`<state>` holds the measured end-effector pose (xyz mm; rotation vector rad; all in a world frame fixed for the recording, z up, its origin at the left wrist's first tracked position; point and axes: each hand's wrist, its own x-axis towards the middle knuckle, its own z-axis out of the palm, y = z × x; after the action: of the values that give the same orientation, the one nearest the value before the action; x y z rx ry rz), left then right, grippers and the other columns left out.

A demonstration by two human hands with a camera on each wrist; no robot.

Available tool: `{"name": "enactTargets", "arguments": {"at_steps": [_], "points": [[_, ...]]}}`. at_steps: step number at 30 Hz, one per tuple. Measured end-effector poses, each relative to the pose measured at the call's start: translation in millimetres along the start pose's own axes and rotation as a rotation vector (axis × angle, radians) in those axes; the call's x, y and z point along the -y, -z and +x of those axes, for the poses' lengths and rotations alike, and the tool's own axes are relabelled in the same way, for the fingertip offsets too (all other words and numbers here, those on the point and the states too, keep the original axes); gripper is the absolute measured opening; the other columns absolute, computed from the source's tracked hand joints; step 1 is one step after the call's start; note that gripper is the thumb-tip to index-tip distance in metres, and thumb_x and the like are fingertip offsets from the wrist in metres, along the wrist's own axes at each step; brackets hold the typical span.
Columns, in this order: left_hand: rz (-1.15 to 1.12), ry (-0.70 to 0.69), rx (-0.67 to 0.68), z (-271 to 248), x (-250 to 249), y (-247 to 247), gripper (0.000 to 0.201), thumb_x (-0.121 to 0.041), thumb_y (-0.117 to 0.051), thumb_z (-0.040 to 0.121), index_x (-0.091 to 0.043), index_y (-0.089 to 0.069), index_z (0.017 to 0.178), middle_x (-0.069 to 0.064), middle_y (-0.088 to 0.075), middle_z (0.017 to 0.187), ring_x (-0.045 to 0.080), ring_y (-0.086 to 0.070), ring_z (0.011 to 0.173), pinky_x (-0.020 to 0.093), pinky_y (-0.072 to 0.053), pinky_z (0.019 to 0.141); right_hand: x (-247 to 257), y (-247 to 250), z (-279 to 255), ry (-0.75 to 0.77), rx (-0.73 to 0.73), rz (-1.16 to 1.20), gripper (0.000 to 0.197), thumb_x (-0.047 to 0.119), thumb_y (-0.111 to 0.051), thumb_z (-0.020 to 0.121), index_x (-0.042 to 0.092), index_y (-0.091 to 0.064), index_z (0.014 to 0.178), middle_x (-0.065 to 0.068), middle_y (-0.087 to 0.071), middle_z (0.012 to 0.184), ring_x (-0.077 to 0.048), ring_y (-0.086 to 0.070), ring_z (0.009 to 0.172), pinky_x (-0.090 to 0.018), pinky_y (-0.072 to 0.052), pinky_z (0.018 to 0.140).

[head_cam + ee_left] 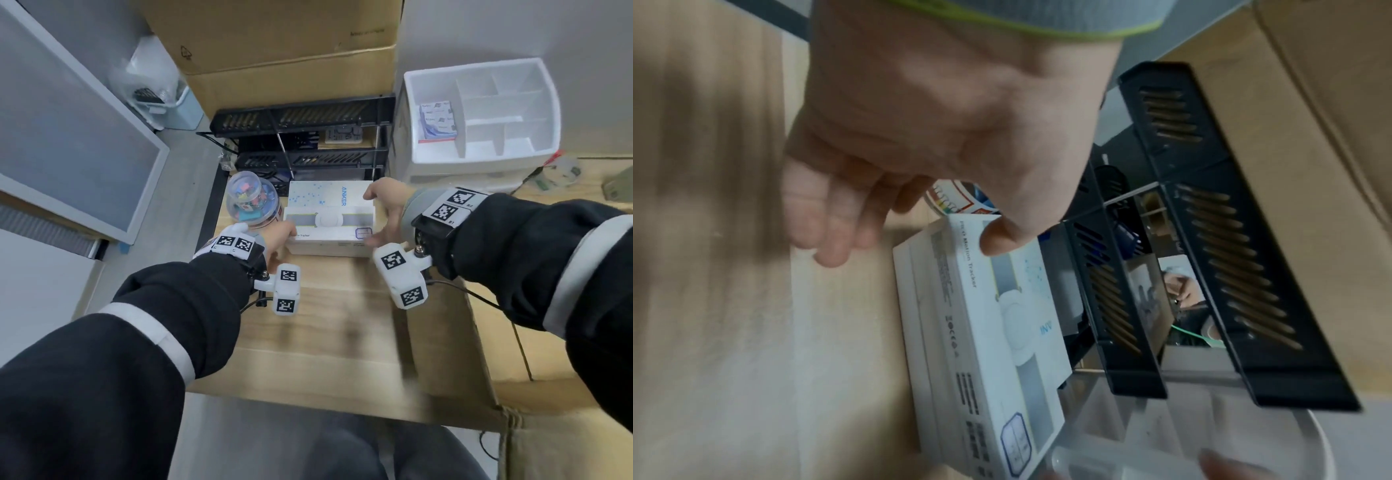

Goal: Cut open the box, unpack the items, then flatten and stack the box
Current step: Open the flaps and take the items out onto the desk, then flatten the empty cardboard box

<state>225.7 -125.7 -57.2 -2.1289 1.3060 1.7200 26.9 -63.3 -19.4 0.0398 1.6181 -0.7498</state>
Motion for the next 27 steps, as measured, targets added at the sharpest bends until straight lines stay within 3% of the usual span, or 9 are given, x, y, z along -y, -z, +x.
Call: {"name": "enactTargets", "arguments": {"at_steps": [2, 4, 8, 11, 14, 17, 20, 24, 27], "points": [[0.074, -0.003, 0.006, -8, -3, 0, 0.015, -0.021, -0.048, 0.091, -0.01, -0.041, 0.085, 0.014, -0.048, 0.079, 0.032, -0.054, 0.086, 0.043, -0.046, 0.09, 2, 9, -18, 0.01, 0.054, 0.022, 0.061, 0.023, -0.052, 0.088, 0.012, -0.033, 0.146, -0.015, -0.045, 0.145, -0.043, -0.069, 0.096, -0.04, -0.061, 0.067], [0.157, -0.012, 0.03, -17, -10, -6, 0.02, -0.025, -0.052, 0.092, -0.006, -0.046, 0.088, 0.013, -0.055, 0.073, 0.028, -0.057, 0.069, 0.033, -0.044, 0.072, 7, 22, -34, 0.042, 0.07, -0.029, 0.049, 0.024, -0.05, 0.088, 0.004, -0.045, 0.133, -0.015, -0.069, 0.116, -0.03, -0.075, 0.073, -0.03, -0.057, 0.052], [0.289, -0.048, 0.115, -42, -32, -36, 0.033, -0.037, -0.059, 0.085, -0.005, -0.054, 0.092, 0.012, -0.065, 0.061, 0.023, -0.053, 0.06, 0.031, -0.038, 0.067, 10, 69, -62, 0.123, 0.083, -0.011, 0.025, 0.025, -0.049, 0.088, 0.009, -0.055, 0.106, -0.001, -0.071, 0.084, -0.015, -0.071, 0.062, -0.018, -0.05, 0.052], [0.377, -0.058, 0.205, -60, -48, -65, 0.036, -0.043, -0.06, 0.079, -0.008, -0.057, 0.088, 0.012, -0.068, 0.061, 0.019, -0.045, 0.063, 0.031, -0.034, 0.064, 5, 107, -72, 0.123, 0.06, 0.049, 0.015, 0.024, -0.051, 0.086, 0.011, -0.056, 0.093, -0.003, -0.069, 0.067, -0.011, -0.061, 0.076, -0.019, -0.048, 0.057], [0.377, -0.094, 0.269, -89, -57, -101, 0.033, -0.038, -0.054, 0.095, -0.006, -0.055, 0.086, 0.013, -0.068, 0.061, 0.025, -0.06, 0.061, 0.031, -0.046, 0.067, -7, 154, -78, 0.139, -0.006, 0.104, 0.014, 0.024, -0.05, 0.087, 0.014, -0.053, 0.077, -0.004, -0.068, 0.064, -0.011, -0.055, 0.086, -0.021, -0.044, 0.063], [0.387, -0.092, 0.373, -104, -59, -133, 0.045, -0.045, -0.058, 0.096, -0.003, -0.05, 0.109, 0.021, -0.07, 0.089, 0.031, -0.071, 0.068, 0.041, -0.057, 0.076, -22, 194, -78, 0.15, -0.084, 0.102, 0.012, 0.024, -0.05, 0.088, 0.014, -0.055, 0.083, -0.004, -0.07, 0.075, -0.015, -0.068, 0.072, -0.021, -0.051, 0.059], [0.33, -0.114, 0.398, -109, -59, -165, 0.055, -0.052, -0.066, 0.088, -0.009, -0.047, 0.117, 0.021, -0.056, 0.116, 0.035, -0.068, 0.088, 0.049, -0.057, 0.081, -43, 234, -75, 0.131, -0.143, 0.097, 0.015, 0.025, -0.049, 0.091, 0.012, -0.054, 0.084, -0.006, -0.072, 0.076, -0.017, -0.068, 0.07, -0.024, -0.053, 0.064], [0.351, -0.203, 0.31, -109, -56, -195, 0.066, -0.054, -0.07, 0.084, -0.02, -0.044, 0.135, 0.016, -0.046, 0.133, 0.033, -0.059, 0.107, 0.044, -0.058, 0.084, -64, 268, -69, 0.116, -0.194, 0.105, 0.016, 0.025, -0.046, 0.092, 0.011, -0.051, 0.085, -0.009, -0.073, 0.084, -0.017, -0.068, 0.071, -0.027, -0.052, 0.064], [0.395, -0.231, 0.265, -103, -51, -208, 0.063, -0.046, -0.069, 0.087, -0.021, -0.044, 0.139, 0.008, -0.041, 0.138, 0.034, -0.05, 0.123, 0.05, -0.052, 0.098, -74, 288, -64, 0.116, -0.215, 0.113, 0.014, 0.024, -0.044, 0.092, 0.012, -0.05, 0.087, -0.009, -0.071, 0.088, -0.016, -0.065, 0.072, -0.027, -0.049, 0.068]]}}
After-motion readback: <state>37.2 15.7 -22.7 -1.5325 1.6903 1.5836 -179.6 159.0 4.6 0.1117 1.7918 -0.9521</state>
